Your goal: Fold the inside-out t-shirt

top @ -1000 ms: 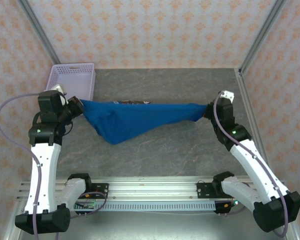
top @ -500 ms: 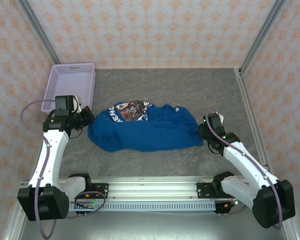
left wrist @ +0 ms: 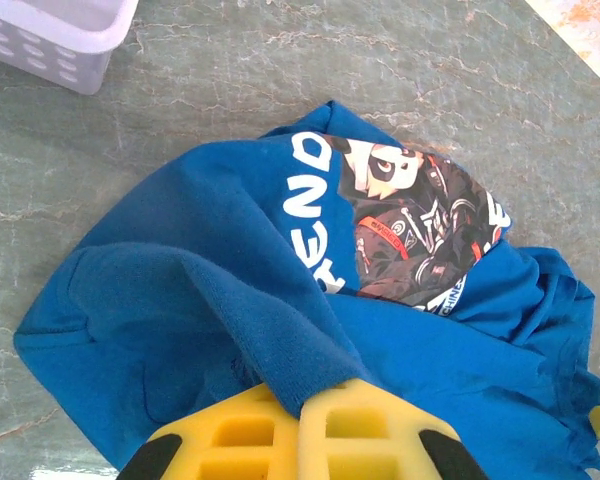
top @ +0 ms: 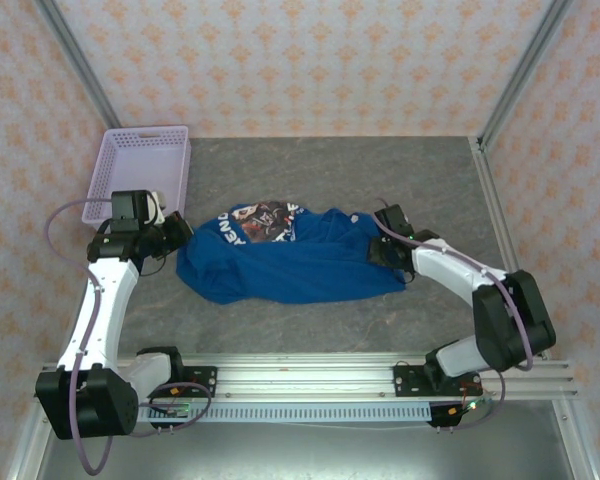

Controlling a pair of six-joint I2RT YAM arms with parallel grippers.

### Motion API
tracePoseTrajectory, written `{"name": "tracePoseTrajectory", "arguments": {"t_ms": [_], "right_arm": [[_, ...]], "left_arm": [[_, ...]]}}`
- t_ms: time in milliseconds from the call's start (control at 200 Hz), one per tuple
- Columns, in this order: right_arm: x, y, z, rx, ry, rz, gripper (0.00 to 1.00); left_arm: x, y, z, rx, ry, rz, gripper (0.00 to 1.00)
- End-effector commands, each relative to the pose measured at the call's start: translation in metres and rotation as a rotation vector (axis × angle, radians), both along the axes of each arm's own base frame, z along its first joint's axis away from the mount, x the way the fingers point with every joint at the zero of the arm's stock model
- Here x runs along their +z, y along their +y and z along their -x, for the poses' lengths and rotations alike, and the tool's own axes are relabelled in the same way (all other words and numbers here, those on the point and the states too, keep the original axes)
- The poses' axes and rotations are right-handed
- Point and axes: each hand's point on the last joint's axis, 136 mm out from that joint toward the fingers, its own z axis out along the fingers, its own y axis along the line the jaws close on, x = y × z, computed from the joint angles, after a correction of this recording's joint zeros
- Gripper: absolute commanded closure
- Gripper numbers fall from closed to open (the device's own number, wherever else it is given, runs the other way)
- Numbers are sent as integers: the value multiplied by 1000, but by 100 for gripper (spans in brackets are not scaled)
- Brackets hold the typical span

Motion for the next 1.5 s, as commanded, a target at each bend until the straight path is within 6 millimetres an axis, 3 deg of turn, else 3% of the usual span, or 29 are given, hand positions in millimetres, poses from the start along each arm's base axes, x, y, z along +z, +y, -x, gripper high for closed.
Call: {"name": "tracePoseTrajectory", "arguments": {"t_ms": [0, 65, 150, 260, 355, 475, 560, 661, 896, 1001, 1081, 1306, 1496], "right_arm": [[-7, -1, -5, 36, 21, 49, 55], [-12, 1, -10, 43, 22, 53, 59], [-14, 8, -17, 56, 21, 22, 80], [14, 6, -26, 39, -63, -25, 100], [59, -13, -26, -9, -180, -56, 100], [112, -40, -13, -75, -321, -79, 100], [126, -53, 2, -112, -357, -68, 100], [116, -62, 22, -161, -329, -73, 100], [42, -50, 69, -254, -120, -228, 100], [12, -40, 84, -284, -43, -295, 94], [3, -37, 89, -277, -10, -283, 87], [22, -45, 66, -216, -83, -178, 66], [12, -14, 35, -77, -29, -225, 64]], "left_arm": [[5, -1, -3, -17, -28, 1, 100], [4, -1, -2, -21, -27, -1, 100], [4, -1, -2, -19, -24, -4, 100], [6, 1, -1, -12, -24, -15, 100], [14, 2, -4, 0, -46, -13, 100], [28, 3, -7, 8, -84, -11, 100], [35, 6, -7, 17, -93, -25, 100], [32, 8, -2, 24, -74, -45, 100], [5, 10, 17, 17, 20, -71, 100], [-5, 13, 22, 25, 47, -88, 100], [-10, 15, 22, 31, 59, -92, 100], [-20, 15, 20, 26, 81, -90, 100], [-20, 12, 18, 18, 71, -76, 100]]}}
